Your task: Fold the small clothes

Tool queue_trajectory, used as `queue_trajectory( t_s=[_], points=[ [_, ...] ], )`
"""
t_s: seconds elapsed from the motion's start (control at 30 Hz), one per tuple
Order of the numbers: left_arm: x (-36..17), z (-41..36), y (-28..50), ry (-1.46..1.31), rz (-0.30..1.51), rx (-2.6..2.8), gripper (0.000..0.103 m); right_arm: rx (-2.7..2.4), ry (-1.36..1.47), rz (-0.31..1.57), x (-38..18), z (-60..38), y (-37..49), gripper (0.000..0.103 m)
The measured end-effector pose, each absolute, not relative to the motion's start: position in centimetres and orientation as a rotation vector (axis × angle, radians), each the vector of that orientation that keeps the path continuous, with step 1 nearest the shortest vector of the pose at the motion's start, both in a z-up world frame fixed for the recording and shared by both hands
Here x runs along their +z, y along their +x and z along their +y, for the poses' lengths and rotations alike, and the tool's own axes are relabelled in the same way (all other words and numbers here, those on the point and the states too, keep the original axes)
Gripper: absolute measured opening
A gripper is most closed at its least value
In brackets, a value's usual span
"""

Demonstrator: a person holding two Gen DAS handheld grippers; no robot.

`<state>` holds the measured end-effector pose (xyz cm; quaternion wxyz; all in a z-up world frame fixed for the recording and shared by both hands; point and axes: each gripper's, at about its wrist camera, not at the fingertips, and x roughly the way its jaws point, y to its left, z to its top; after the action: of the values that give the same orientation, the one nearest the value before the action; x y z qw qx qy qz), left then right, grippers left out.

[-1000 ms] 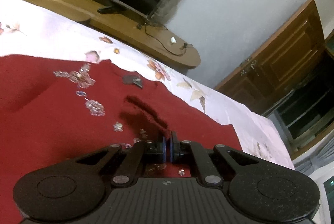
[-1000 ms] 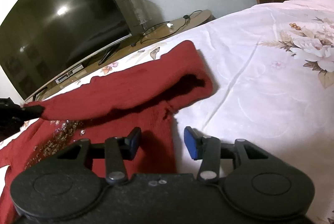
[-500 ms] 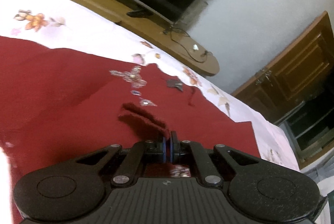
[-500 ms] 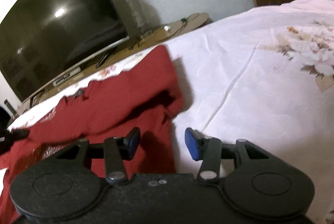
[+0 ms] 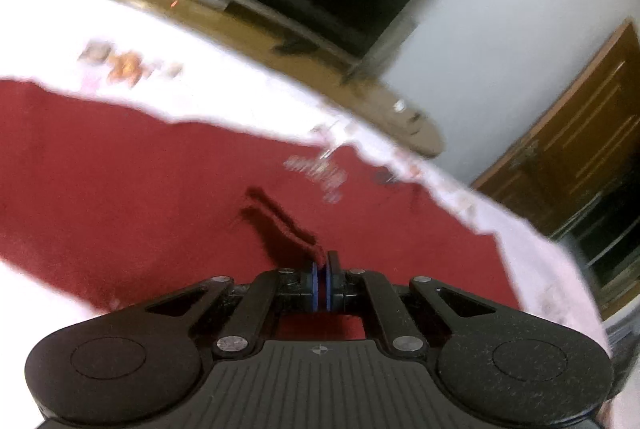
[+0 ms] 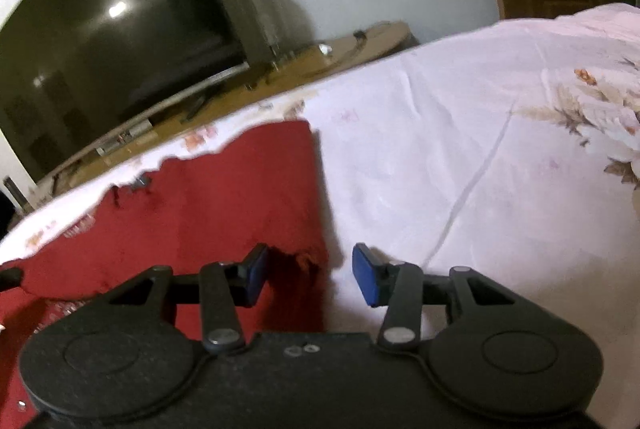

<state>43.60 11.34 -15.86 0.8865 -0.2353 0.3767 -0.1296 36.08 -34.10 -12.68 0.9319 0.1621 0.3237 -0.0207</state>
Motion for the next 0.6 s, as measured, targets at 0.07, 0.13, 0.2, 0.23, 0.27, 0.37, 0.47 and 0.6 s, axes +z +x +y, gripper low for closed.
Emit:
queue_trajectory(
  t_s=[0.07, 0.13, 0.2, 0.23, 0.27, 0.37, 0.47, 0.6],
  points=[
    [-17.0, 11.5, 43.6, -0.494, 0.814, -0.246, 0.003, -0.043, 0.319, 0.658, -12.7, -33.8, 36.0, 0.045],
    [-16.8, 11.6, 43.5, -0.526, 0.802, -0.24, 0.003, -0.042, 0.304, 0.662, -12.7, -33.7, 36.1, 0.045],
    [-16.0, 11.5, 42.9, -0.536, 0.749, -0.258, 0.003, -0.038, 0.299, 0.664, -12.6, -33.7, 36.0, 0.045],
    [-15.8, 11.4, 42.8, -0.534, 0.737, -0.261, 0.003, -0.036, 0.301, 0.663, -12.6, -33.8, 35.9, 0.045],
    [-15.6, 11.2, 42.7, -0.513, 0.736, -0.258, 0.003, -0.033, 0.311, 0.651, -12.3, -34.0, 35.7, 0.045],
    [-16.6, 10.6, 43.2, -0.448, 0.803, -0.235, 0.003, -0.015, 0.361, 0.595, -11.6, -34.6, 35.2, 0.046],
    [-17.2, 11.4, 43.3, -0.499, 0.799, -0.239, 0.003, -0.037, 0.362, 0.658, -12.5, -34.7, 36.4, 0.044],
    [-17.2, 11.1, 43.1, -0.484, 0.792, -0.234, 0.003, -0.037, 0.305, 0.671, -12.8, -34.3, 36.5, 0.044]
  ],
)
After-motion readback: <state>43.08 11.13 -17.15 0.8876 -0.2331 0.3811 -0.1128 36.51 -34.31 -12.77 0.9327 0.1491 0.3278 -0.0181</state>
